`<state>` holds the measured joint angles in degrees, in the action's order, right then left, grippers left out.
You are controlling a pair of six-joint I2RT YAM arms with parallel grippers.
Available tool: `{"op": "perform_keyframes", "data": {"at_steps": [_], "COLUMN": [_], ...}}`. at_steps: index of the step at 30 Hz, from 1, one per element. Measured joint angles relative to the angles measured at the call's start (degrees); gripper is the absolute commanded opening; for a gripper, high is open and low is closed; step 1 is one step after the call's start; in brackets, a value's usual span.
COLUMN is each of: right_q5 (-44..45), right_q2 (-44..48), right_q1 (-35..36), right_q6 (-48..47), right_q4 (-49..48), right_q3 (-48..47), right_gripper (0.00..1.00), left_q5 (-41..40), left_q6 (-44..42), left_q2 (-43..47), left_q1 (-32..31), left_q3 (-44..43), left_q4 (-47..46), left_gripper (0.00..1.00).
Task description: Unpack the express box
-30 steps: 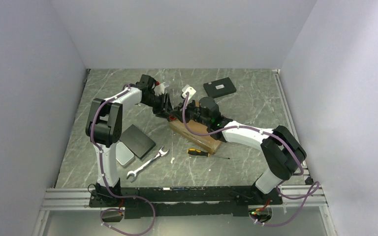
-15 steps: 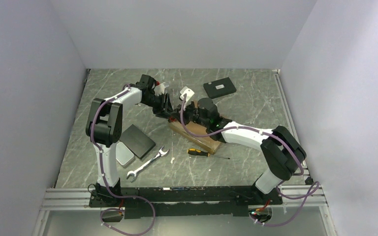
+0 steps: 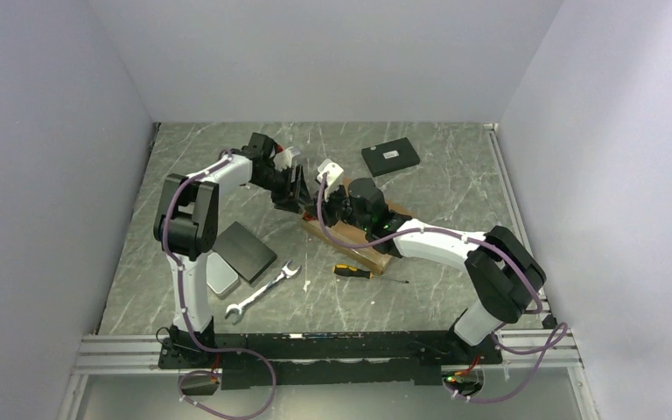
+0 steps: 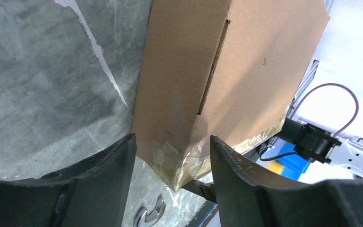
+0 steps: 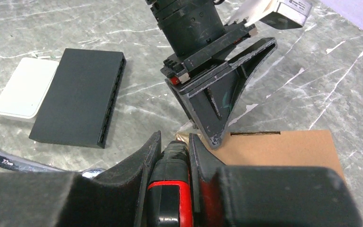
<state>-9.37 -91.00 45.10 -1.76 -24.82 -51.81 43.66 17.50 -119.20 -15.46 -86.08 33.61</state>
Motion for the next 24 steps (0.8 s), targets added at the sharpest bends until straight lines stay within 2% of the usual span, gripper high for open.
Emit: {"op": "perform_keyframes", "data": {"at_steps": [3, 5, 7, 12, 18, 24], "right_q5": [0.1, 0.1, 0.1, 0.7, 1.8, 3.4], "right_q2": [0.0, 0.0, 0.0, 0.0, 0.0, 0.0], "right_q1": [0.0, 0.0, 0.0, 0.1, 0.5, 1.3], "right_q6": [0.0, 0.0, 0.0, 0.3, 0.5, 0.5], "right_q4": [0.0, 0.0, -0.1, -0.5, -0.5, -0.4], "right_q3": [0.1, 0.2, 0.4, 0.9, 0.9, 0.9], "right_gripper": [0.0, 0.0, 0.0, 0.0, 0.0, 0.0], "left_q5": [0.5, 1.3, 1.9, 2.0, 3.0, 3.9], "left_q6": [1.3, 3.5, 6.1, 11.8, 13.5, 13.4], "left_q2": [0.2, 1.0, 2.5, 6.7, 8.8, 9.6], "left_q1": [0.9, 2.5, 4.2, 7.3, 6.1, 2.5], "left_q3": [0.0, 0.6, 2.0, 4.8, 8.2, 10.6], "left_q4": [-0.3, -1.3, -2.4, -3.2, -2.7, -2.4], "left_gripper": [0.67, 0.6, 0.58, 0.62, 0.69, 0.57]}}
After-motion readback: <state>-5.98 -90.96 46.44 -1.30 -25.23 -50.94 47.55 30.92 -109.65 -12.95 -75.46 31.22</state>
